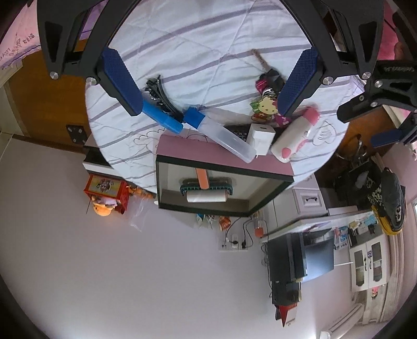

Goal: Organize rigid objects
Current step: 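Lower the left gripper onto the pink-and-white hair dryer and close it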

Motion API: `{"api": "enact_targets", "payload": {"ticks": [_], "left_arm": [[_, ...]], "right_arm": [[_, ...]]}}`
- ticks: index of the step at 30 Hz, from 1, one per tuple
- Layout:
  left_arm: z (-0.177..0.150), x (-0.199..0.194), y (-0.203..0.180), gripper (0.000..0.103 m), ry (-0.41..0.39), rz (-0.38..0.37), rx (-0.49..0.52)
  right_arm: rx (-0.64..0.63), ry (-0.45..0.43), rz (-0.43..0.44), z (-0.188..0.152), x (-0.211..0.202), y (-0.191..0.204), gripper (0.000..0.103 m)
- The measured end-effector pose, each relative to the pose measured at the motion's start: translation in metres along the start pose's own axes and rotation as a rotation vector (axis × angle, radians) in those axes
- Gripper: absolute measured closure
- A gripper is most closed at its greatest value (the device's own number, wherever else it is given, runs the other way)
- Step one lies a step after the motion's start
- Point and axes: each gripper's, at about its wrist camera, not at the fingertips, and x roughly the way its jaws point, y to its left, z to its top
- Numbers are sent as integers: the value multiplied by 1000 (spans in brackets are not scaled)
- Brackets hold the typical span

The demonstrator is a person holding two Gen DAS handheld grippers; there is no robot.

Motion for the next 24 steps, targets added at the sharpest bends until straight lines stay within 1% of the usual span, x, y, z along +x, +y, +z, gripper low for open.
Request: {"api": "enact_targets", "payload": {"ticks": [6, 12, 14, 15, 16, 17, 20, 21, 23, 24], "left_arm": [[10, 45, 9, 0, 66, -6, -16], [19, 79, 12, 1, 107, -48, -29], [21, 87, 10, 8, 112, -73, -33], [22, 90, 10, 18, 120, -77, -29], [23, 95, 9, 22, 129, -80, -28], [23, 99, 8, 23, 134, -83, -27], [24, 109, 6, 31, 149, -96, -26], [24, 110, 5, 36, 150, -109, -27], [25, 114, 1, 39, 154, -119, -21], [25, 114, 0, 45, 153, -126, -13]], "right_arm": [[2, 45, 0, 5, 34, -5, 0], [-3, 75, 16, 11, 61, -7, 0], [-7, 81, 20, 12, 67, -7, 0], [-8, 86, 23, 12, 71, -7, 0], [-10, 91, 26, 12, 74, -6, 0], [-12, 93, 28, 11, 76, -6, 0], [-10, 100, 30, 11, 82, -7, 0], [-10, 103, 31, 11, 84, -7, 0], [-10, 108, 30, 10, 86, -8, 0], [-10, 109, 30, 11, 87, -9, 0]]}}
